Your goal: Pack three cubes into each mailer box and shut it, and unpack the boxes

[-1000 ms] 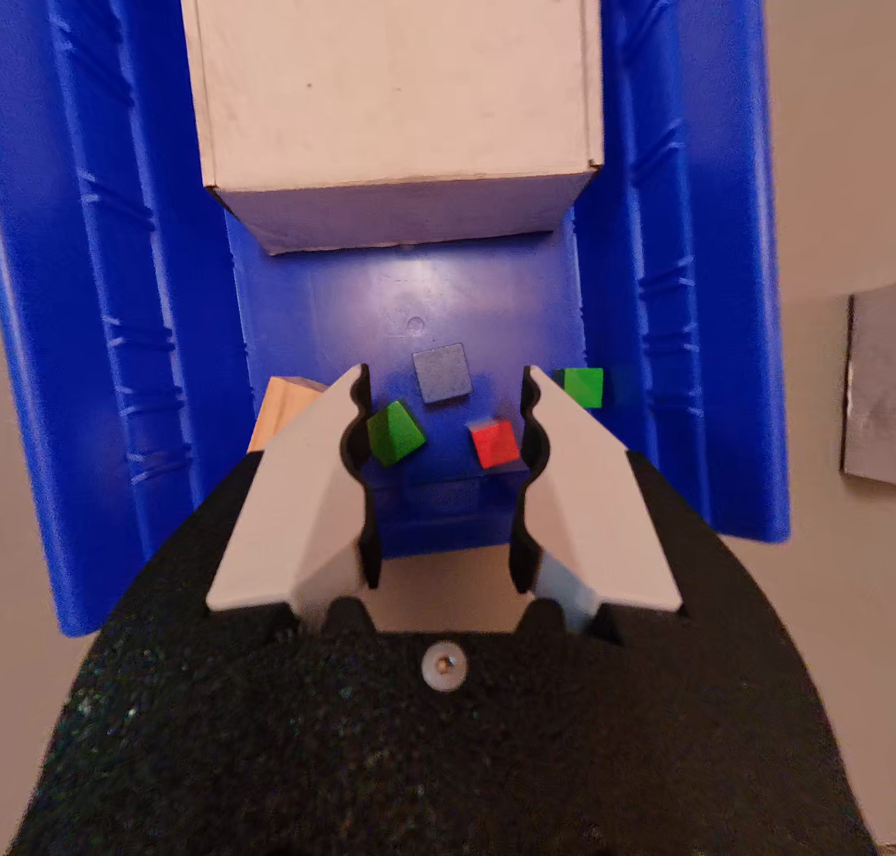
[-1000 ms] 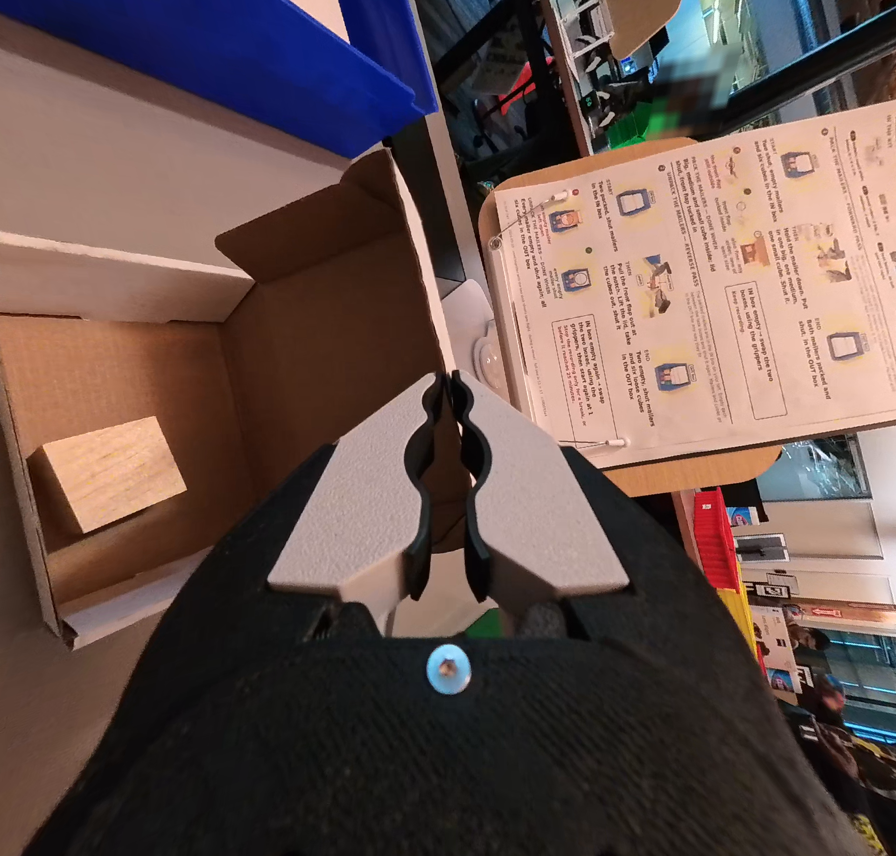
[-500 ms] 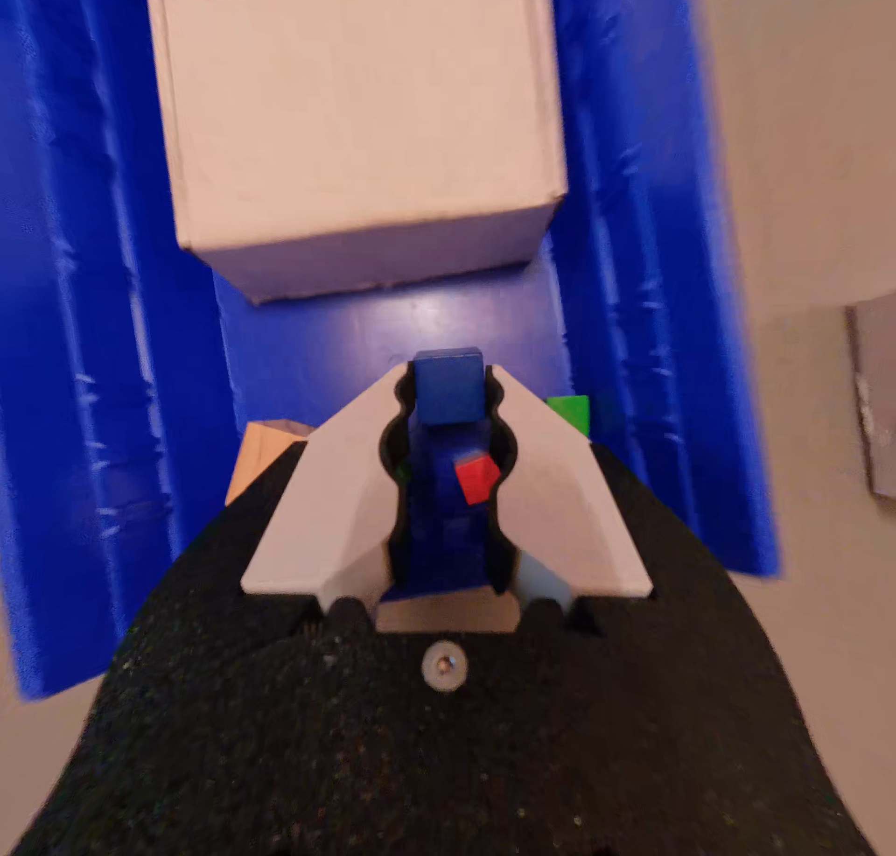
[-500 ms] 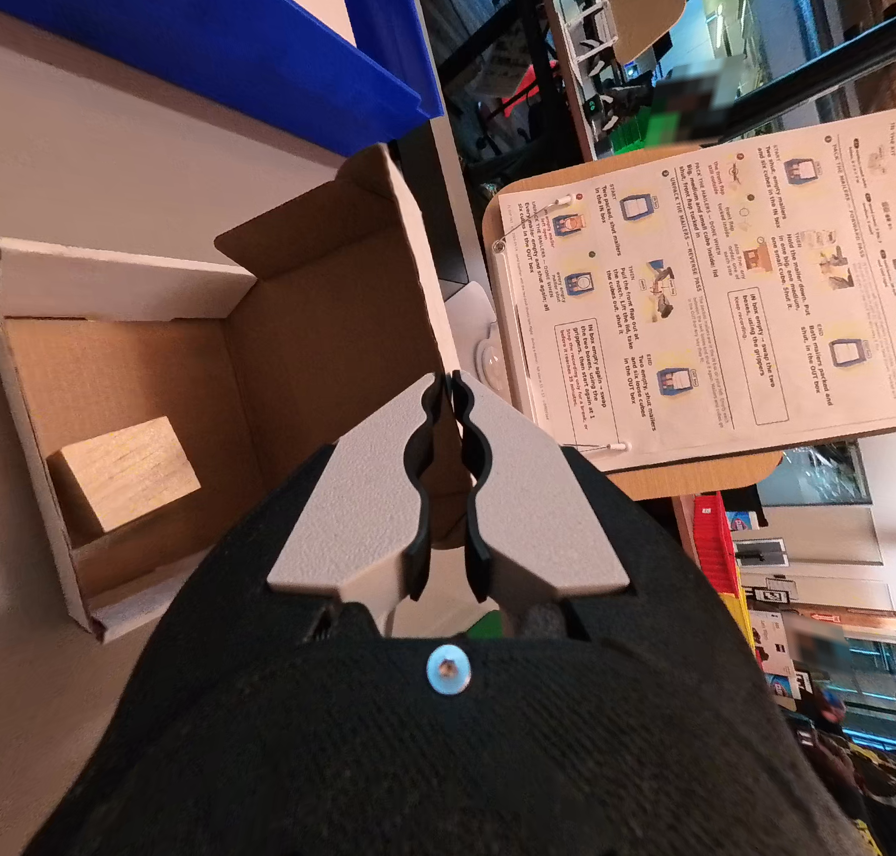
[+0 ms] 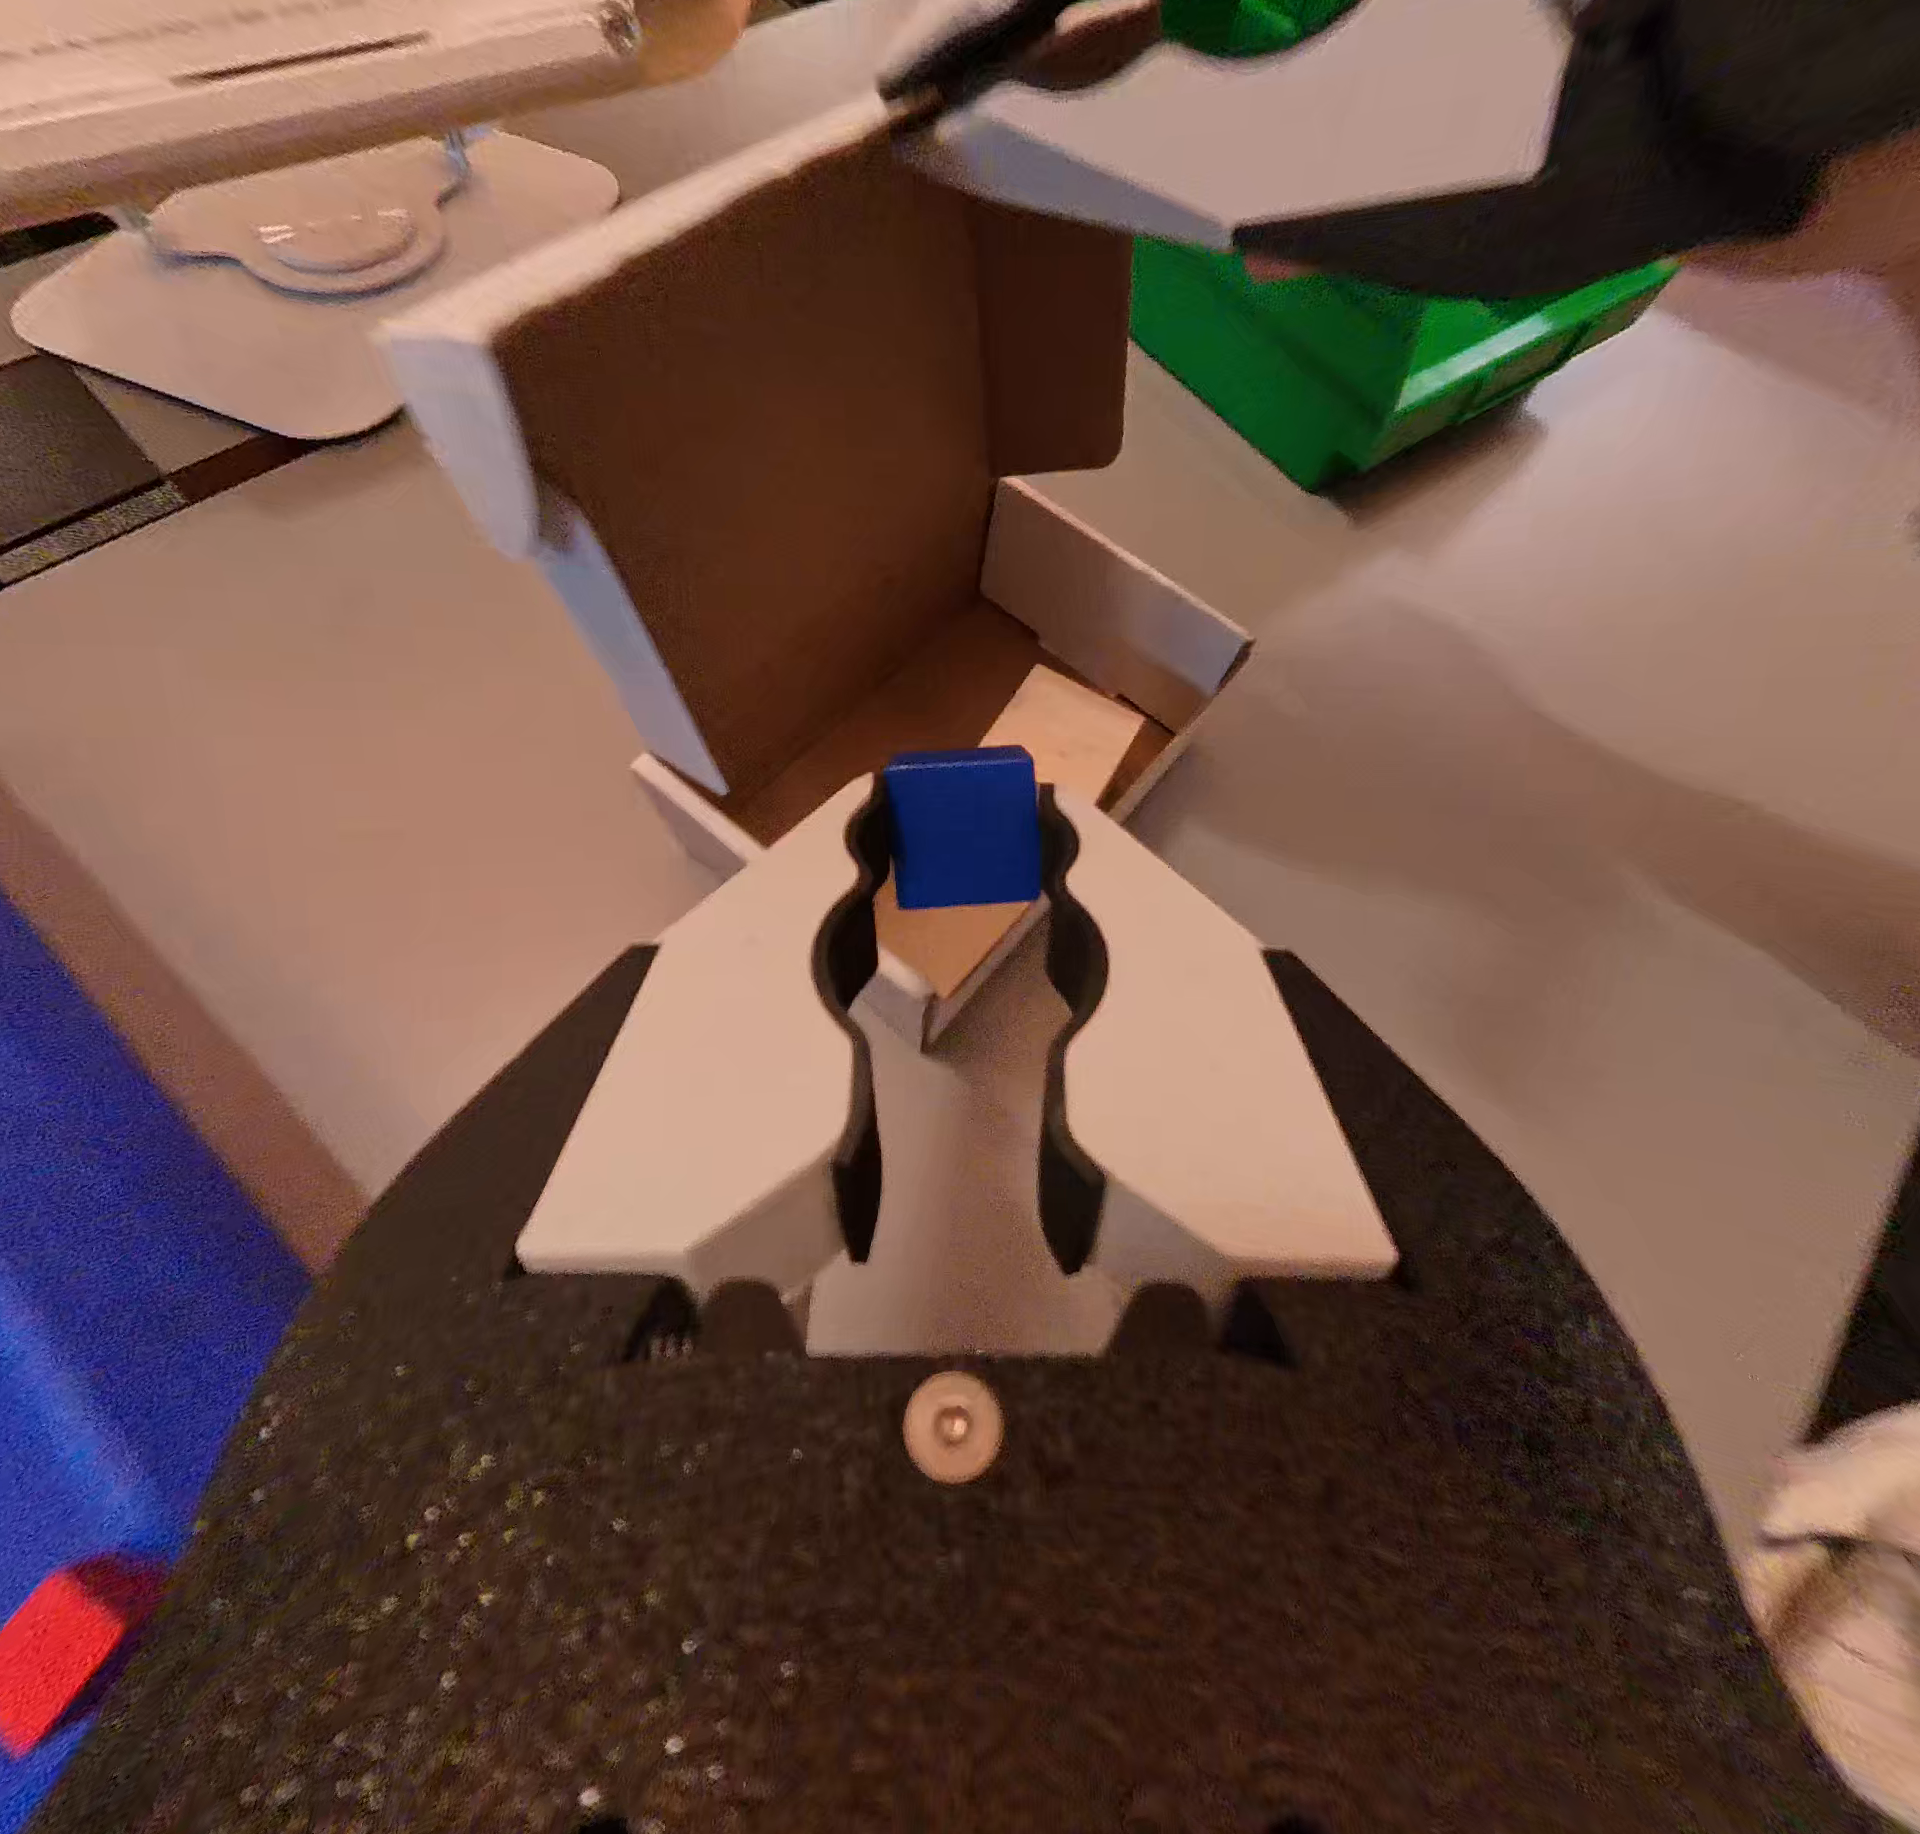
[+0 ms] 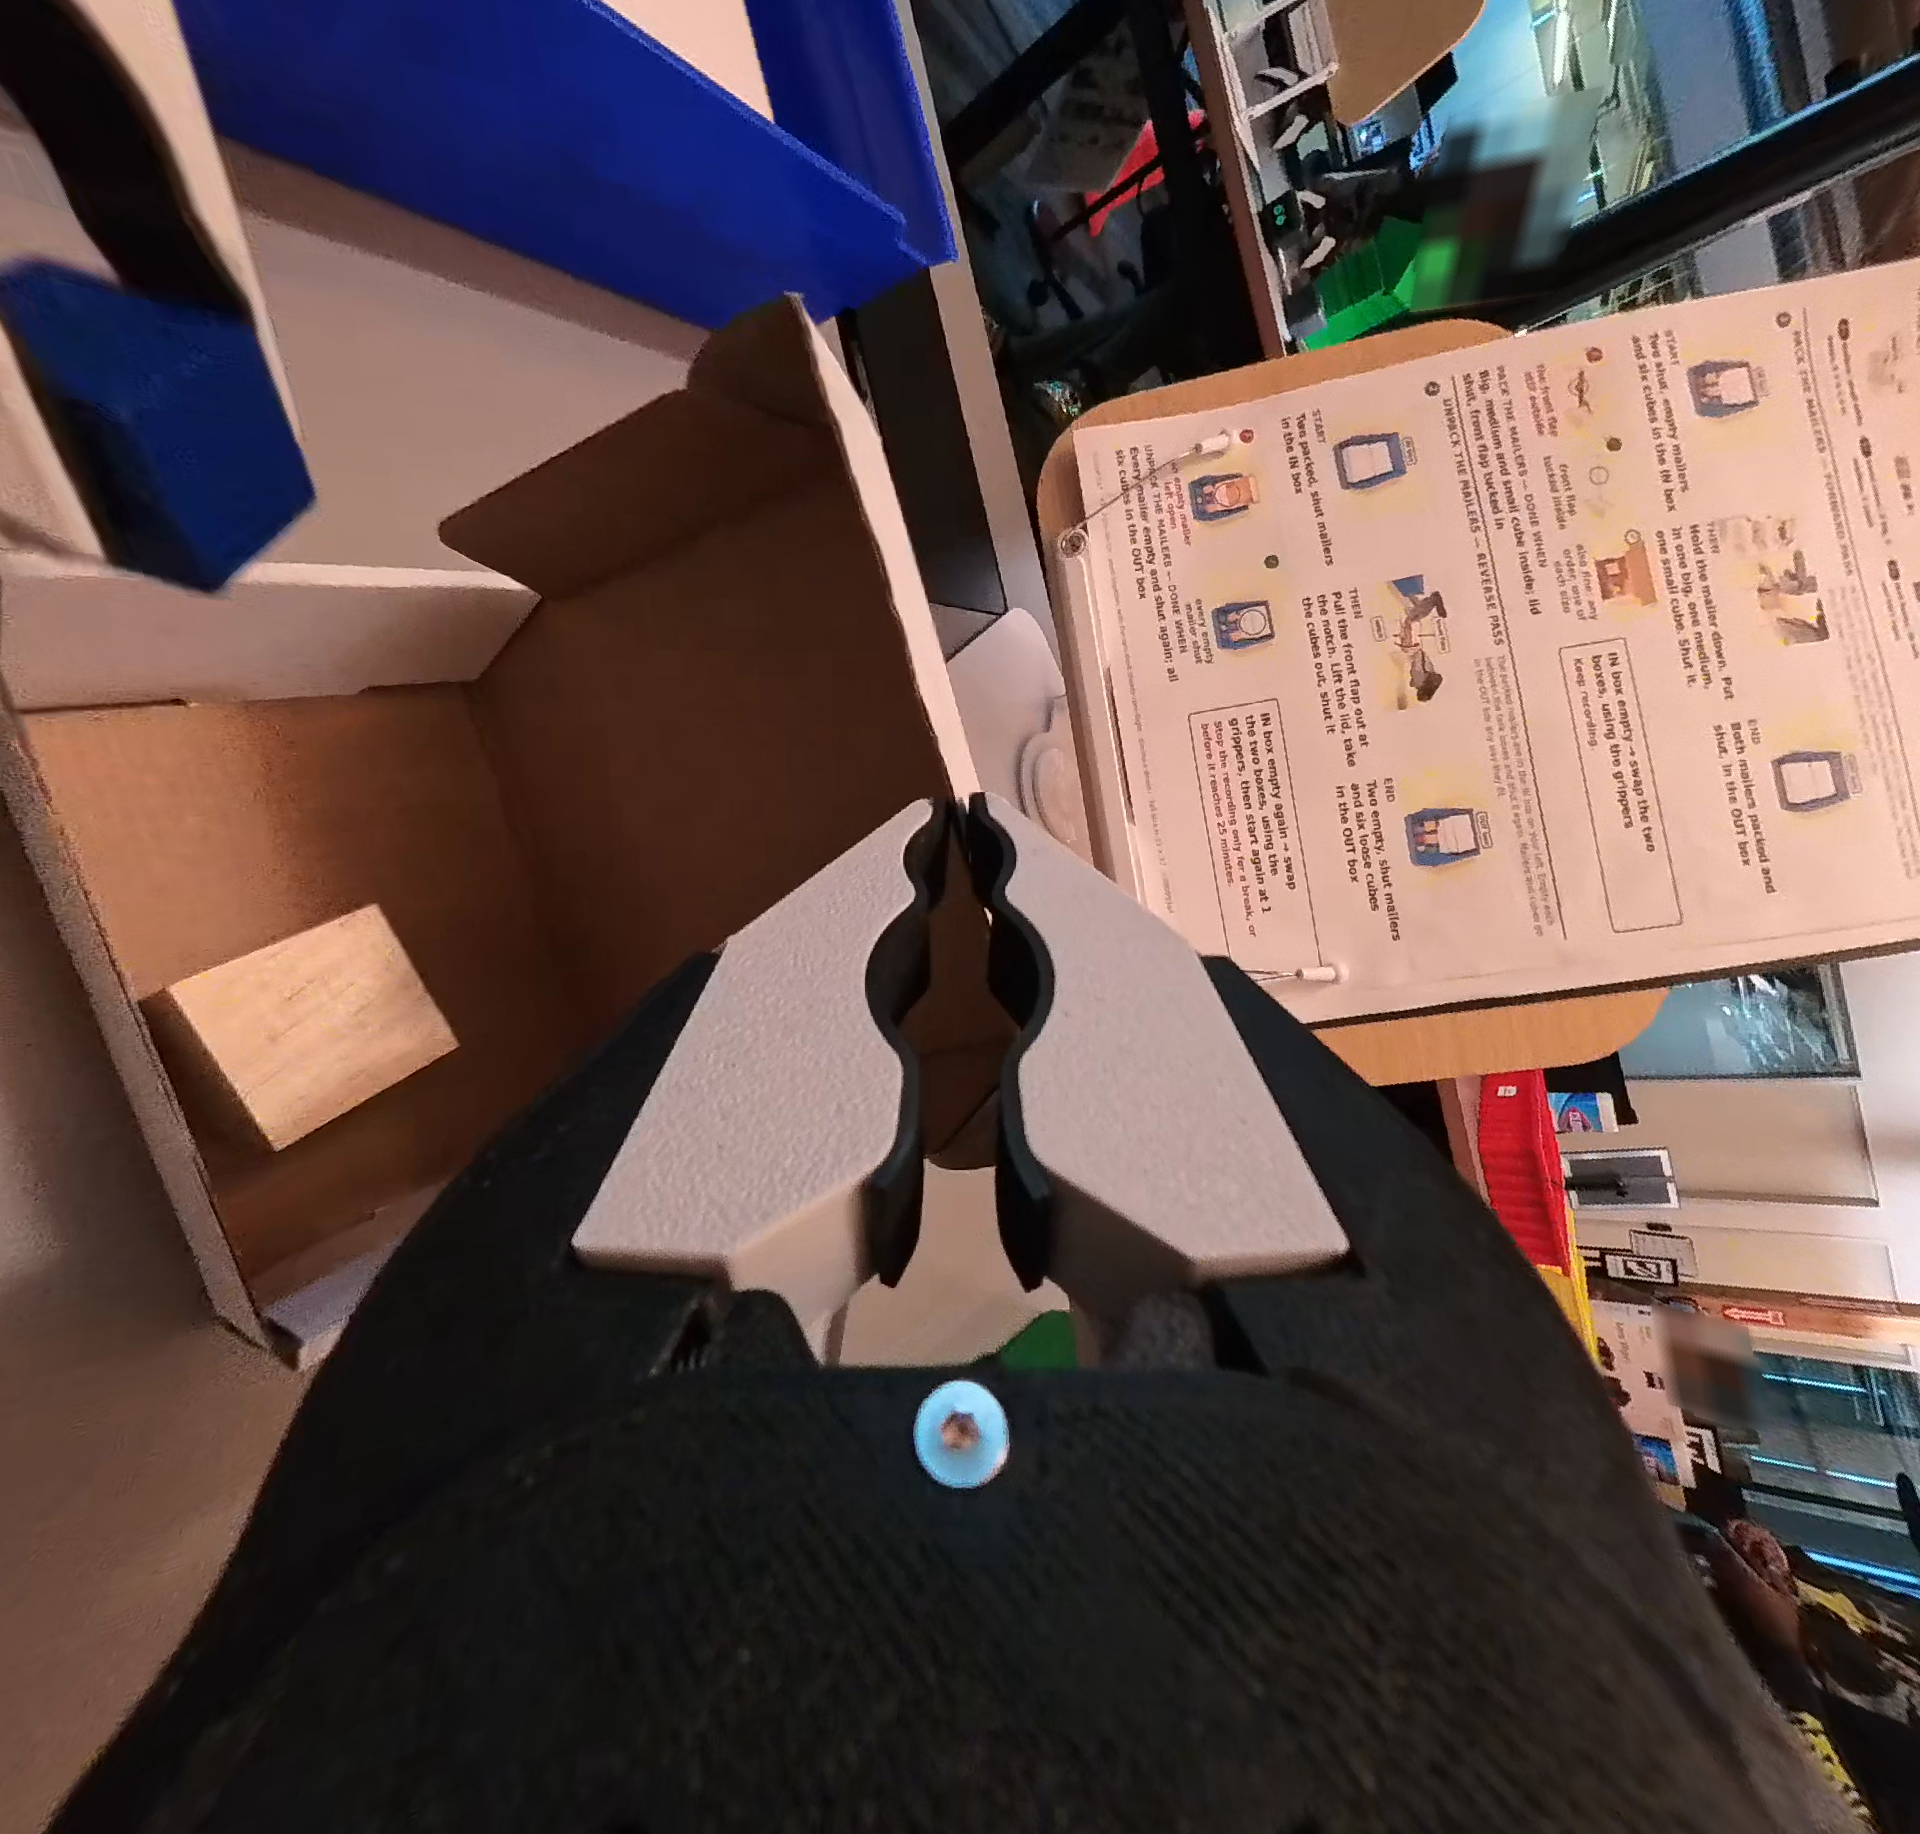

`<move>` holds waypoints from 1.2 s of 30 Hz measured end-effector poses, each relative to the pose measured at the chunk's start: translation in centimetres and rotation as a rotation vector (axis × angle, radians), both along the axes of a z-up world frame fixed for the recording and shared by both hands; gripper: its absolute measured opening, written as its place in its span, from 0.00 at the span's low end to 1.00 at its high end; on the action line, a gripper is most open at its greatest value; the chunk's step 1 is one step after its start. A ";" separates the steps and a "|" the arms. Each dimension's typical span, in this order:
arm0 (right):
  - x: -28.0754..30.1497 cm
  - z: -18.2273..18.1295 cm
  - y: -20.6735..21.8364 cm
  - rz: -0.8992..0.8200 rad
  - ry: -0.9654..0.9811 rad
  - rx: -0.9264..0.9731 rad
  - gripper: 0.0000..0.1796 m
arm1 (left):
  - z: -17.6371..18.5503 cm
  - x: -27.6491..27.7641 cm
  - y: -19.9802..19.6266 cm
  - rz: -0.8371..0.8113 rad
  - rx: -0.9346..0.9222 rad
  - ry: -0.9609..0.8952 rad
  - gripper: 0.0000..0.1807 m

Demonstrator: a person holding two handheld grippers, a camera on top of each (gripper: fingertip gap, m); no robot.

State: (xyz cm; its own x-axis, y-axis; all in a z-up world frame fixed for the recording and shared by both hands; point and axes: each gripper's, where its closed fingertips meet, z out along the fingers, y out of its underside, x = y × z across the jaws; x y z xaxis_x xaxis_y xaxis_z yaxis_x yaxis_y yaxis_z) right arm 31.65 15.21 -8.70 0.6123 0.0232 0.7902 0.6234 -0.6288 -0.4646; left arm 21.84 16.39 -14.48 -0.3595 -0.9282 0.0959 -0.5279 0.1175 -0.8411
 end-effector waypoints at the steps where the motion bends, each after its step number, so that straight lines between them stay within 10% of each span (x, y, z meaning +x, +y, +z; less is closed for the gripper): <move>1: -0.1 0.0 -0.1 -0.002 -0.002 -0.001 0.01 | -1.0 0.6 -0.6 -0.002 0.020 0.007 0.14; 9: -0.2 0.0 -0.5 -0.006 0.003 0.003 0.01 | -4.8 2.6 -1.3 0.044 0.133 0.035 0.28; 17: -0.3 -0.1 -0.5 -0.008 -0.007 0.004 0.01 | 3.0 -1.9 8.9 0.289 0.102 -0.165 0.20; 23: -0.5 -0.1 -0.4 -0.008 -0.002 0.010 0.01 | -1.1 -6.6 20.4 0.560 0.079 0.244 0.26; 36: -1.0 -0.1 -0.7 -0.017 -0.017 -0.006 0.01 | -9.7 -7.7 21.9 0.528 -0.017 0.810 0.27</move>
State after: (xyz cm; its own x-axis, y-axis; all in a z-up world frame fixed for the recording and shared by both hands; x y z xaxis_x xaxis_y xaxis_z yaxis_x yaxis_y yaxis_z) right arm 30.66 14.53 -8.82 0.5992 0.0180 0.8004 0.6205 -0.6421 -0.4502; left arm 14.17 38.31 -24.15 0.2849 -0.9473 0.1464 -0.9298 -0.3102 -0.1983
